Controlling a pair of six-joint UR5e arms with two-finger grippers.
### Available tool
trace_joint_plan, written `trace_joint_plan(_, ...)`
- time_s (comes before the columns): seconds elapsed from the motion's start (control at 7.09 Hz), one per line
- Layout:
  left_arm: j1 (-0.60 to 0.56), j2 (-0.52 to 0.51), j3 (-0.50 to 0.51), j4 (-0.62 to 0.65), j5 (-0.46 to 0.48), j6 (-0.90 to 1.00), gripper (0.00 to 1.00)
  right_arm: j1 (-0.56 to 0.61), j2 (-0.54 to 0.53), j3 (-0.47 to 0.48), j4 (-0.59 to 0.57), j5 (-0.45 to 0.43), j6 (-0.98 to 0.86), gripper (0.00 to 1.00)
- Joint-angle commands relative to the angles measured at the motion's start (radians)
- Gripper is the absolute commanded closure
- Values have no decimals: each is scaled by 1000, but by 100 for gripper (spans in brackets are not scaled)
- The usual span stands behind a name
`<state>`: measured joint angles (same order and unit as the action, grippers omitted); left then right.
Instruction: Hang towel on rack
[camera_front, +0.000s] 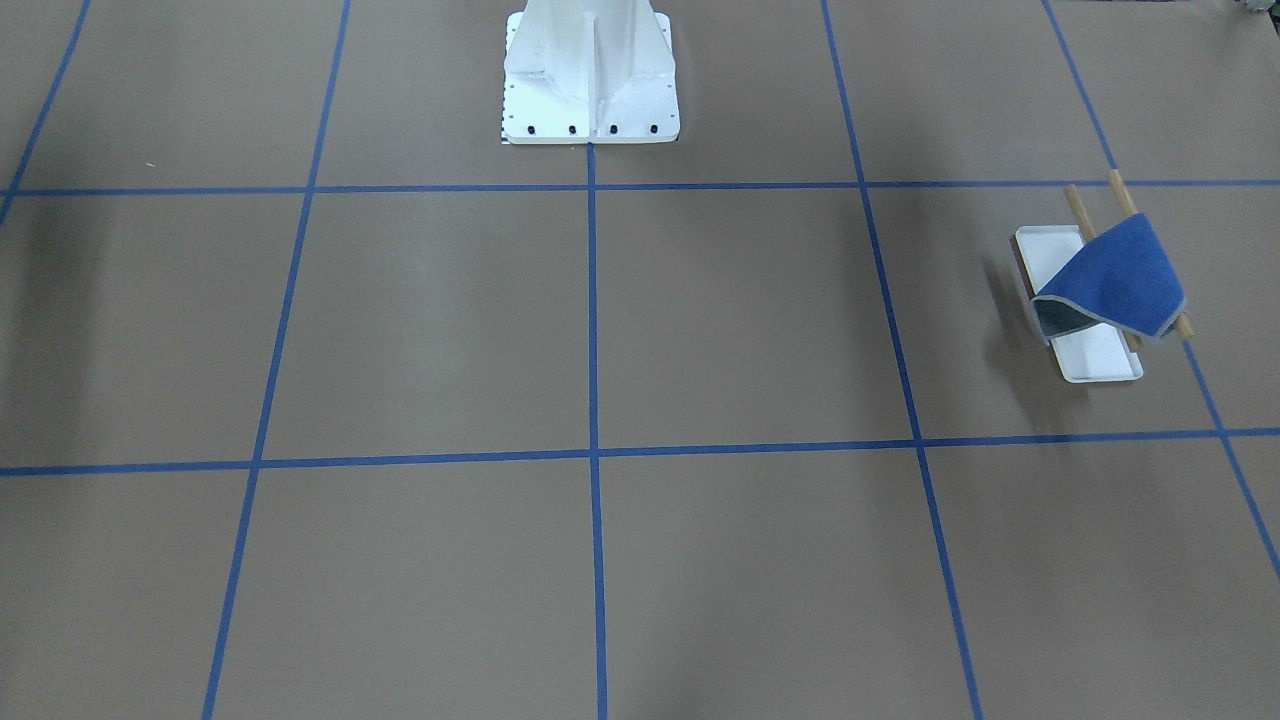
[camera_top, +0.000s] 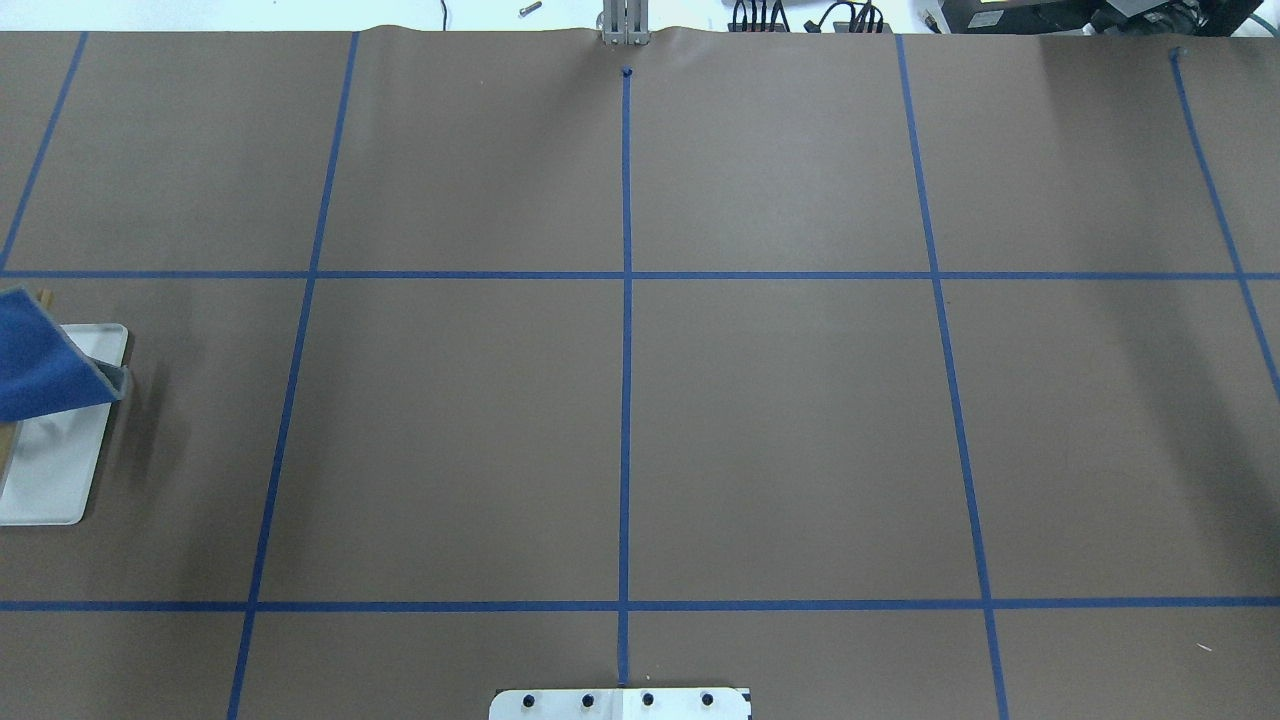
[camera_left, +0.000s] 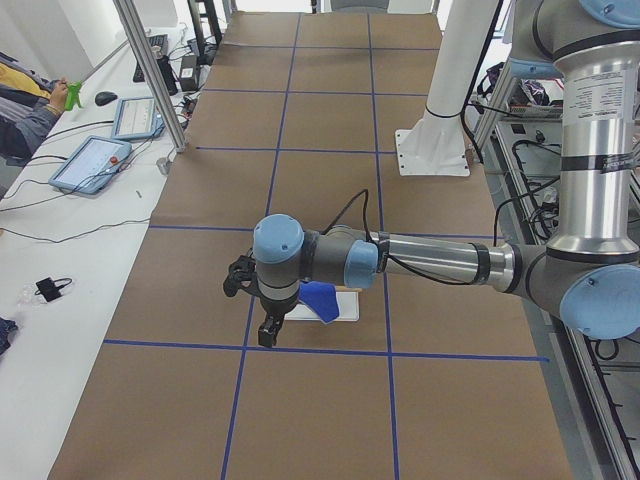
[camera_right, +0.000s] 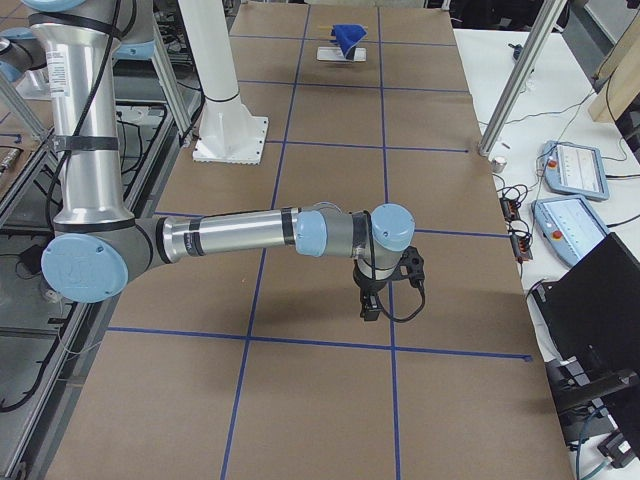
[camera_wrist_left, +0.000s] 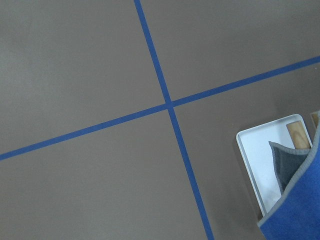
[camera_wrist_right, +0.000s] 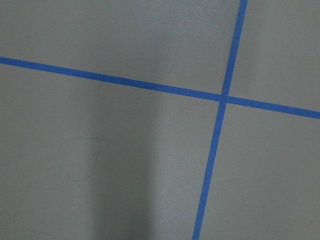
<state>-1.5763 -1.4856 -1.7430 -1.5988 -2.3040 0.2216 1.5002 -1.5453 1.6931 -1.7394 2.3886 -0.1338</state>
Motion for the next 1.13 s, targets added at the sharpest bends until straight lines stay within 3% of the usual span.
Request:
trace_joint_plan(0.0, 1, 37, 6, -29, -8, -2, 2, -1, -7, -1, 1, 0, 3, 0)
trace_joint_plan(0.85, 1, 39, 75, -38, -14, -5, 2, -1, -9, -6, 30, -5, 5, 0)
trace_joint_plan(0.99, 1, 38, 31, -35, -55, -8, 2, 2, -9, 8, 37, -6, 2, 0)
